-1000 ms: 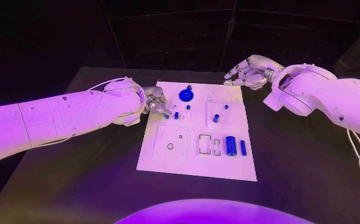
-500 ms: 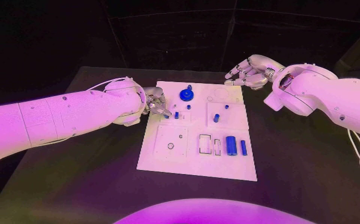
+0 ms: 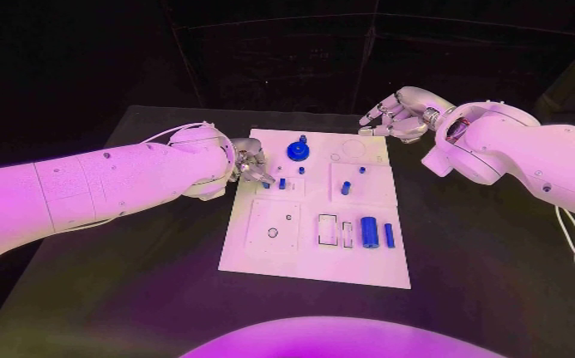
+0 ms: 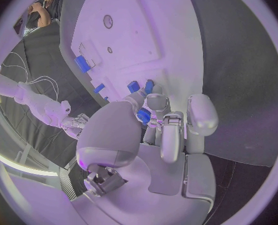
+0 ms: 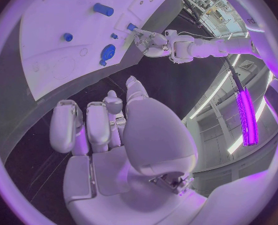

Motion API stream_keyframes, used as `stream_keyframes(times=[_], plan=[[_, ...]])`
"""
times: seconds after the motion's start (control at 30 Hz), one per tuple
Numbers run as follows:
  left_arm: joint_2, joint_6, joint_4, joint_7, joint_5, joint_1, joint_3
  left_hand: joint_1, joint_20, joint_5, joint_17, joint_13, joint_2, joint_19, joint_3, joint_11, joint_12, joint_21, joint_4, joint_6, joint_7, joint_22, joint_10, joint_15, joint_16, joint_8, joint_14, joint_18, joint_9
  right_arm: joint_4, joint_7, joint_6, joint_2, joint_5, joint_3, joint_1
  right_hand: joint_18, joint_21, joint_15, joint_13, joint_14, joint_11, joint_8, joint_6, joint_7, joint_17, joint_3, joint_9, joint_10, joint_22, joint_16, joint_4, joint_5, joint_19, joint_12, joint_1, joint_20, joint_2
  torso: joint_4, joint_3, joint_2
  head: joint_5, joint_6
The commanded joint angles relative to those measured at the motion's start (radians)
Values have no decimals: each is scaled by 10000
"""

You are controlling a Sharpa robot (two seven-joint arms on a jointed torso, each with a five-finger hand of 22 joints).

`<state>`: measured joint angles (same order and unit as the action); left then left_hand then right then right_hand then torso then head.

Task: Assemble the parts on the task board

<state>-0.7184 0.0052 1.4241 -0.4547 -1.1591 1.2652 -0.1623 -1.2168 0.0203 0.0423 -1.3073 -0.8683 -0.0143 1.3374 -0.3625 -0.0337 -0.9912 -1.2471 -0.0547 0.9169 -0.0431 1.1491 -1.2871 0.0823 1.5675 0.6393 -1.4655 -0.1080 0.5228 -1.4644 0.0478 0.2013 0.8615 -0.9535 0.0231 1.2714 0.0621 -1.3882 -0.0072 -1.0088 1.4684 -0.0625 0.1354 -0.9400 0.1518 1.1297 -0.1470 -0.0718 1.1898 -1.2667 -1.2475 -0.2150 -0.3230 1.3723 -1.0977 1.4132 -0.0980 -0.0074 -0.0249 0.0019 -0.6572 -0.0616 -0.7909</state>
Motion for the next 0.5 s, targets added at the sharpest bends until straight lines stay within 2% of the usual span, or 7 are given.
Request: stream_keyframes(times=[0.03,0.33,0.43,0.5], plan=[[42,340,-14,-124,-10,-30,-25,97,17,45,-2582,0,5,61,-932,3,-50,4,878,1,56,1,-61,62,3,54,-1041,118,3,-29,-81,-13,10,37,-5,18,101,41,-76,0,159,5,61,-22,-35,2,-44,8,-33,9,36,-2,-29,-71,23,21,20,56,7,-2,-1,15,-22],[91,420,-104,-160,85,-29,-25,225,19,44,-2580,8,48,60,-975,5,-44,9,822,-1,57,4,-61,61,2,63,-1040,117,22,-46,-76,-9,22,37,-5,19,105,55,-77,12,159,5,66,-21,-34,-8,-51,8,-41,28,47,-1,-30,-82,29,28,21,71,-1,-4,7,56,-33],[90,403,-110,-151,164,-29,-26,419,21,44,-2577,10,149,64,-927,10,-44,8,733,23,59,13,-62,57,0,76,-1039,119,37,-42,-81,-4,21,37,-5,19,106,60,-77,15,159,5,68,-21,-34,-11,-53,8,-44,35,52,-1,-31,-86,31,30,21,77,-5,-7,5,65,-31],[86,333,-111,-120,222,-28,-26,716,24,45,-2581,-1,307,71,-782,19,-59,5,582,70,55,24,-71,53,2,94,-1040,121,50,-36,-87,4,19,37,-5,19,108,64,-77,34,156,4,68,-20,-34,-25,-56,8,-57,41,63,-2,-31,-90,46,29,21,76,-6,-9,8,60,-35]])
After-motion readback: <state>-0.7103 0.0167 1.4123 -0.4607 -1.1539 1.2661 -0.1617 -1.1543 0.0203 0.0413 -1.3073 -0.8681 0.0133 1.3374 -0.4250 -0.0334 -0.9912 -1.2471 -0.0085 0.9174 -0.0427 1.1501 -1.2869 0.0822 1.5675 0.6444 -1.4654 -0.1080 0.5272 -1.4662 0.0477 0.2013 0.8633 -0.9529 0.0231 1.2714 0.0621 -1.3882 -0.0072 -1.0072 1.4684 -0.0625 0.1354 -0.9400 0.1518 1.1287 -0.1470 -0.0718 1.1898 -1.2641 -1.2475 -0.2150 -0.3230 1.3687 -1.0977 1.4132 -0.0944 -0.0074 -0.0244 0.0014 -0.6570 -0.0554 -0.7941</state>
